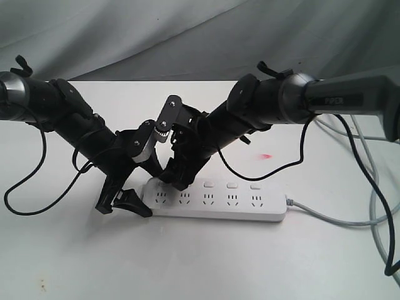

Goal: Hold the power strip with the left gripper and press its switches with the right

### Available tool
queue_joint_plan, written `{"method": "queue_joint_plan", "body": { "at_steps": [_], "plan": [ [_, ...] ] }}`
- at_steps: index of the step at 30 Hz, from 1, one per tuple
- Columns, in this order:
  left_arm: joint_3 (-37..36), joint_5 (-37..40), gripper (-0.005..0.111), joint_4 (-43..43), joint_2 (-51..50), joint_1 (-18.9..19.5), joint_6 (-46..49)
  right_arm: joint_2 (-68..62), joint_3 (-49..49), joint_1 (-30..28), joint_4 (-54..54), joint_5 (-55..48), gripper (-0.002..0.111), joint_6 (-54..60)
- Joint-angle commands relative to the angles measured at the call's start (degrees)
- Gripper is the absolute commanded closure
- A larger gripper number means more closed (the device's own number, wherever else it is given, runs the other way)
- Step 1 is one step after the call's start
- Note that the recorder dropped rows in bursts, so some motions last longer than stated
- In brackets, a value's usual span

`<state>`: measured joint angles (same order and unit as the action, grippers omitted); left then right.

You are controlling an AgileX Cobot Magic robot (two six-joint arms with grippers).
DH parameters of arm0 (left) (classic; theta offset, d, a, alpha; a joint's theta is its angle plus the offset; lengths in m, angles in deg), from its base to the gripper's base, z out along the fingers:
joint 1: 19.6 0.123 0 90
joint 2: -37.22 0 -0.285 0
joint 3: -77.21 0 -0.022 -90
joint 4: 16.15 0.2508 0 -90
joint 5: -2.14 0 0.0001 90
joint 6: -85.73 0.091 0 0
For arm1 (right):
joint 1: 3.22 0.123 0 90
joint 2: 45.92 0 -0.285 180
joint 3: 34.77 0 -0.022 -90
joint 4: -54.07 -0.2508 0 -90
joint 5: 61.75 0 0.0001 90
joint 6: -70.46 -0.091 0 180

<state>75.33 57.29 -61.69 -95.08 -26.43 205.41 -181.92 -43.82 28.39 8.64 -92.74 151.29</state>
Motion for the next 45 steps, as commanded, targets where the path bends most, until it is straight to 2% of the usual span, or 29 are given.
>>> {"method": "queue_joint_plan", "body": {
  "at_steps": [1,8,21,30,38,45],
  "plan": [
    [0.3,0.3,0.084,-1.4,0.3,0.0,0.2,-2.2,0.8,1.5,6.4,2.0,0.041,0.6],
    [0.3,0.3,0.084,-1.4,0.3,0.0,0.2,-1.8,0.8,1.5,6.0,1.7,0.041,-1.7],
    [0.3,0.3,0.084,-1.4,0.3,0.0,0.2,8.5,0.8,-0.5,4.2,-2.6,0.041,-3.9],
    [0.3,0.3,0.084,-1.4,0.3,0.0,0.2,8.6,0.8,-5.1,7.0,-10.7,0.041,-4.2],
    [0.3,0.3,0.084,-1.4,0.3,0.0,0.2,5.9,0.8,-5.3,1.6,-11.6,0.041,0.8],
    [0.3,0.3,0.084,-1.4,0.3,0.0,0.2,3.8,0.8,-5.3,1.6,-9.7,0.041,1.1]
  ]
}}
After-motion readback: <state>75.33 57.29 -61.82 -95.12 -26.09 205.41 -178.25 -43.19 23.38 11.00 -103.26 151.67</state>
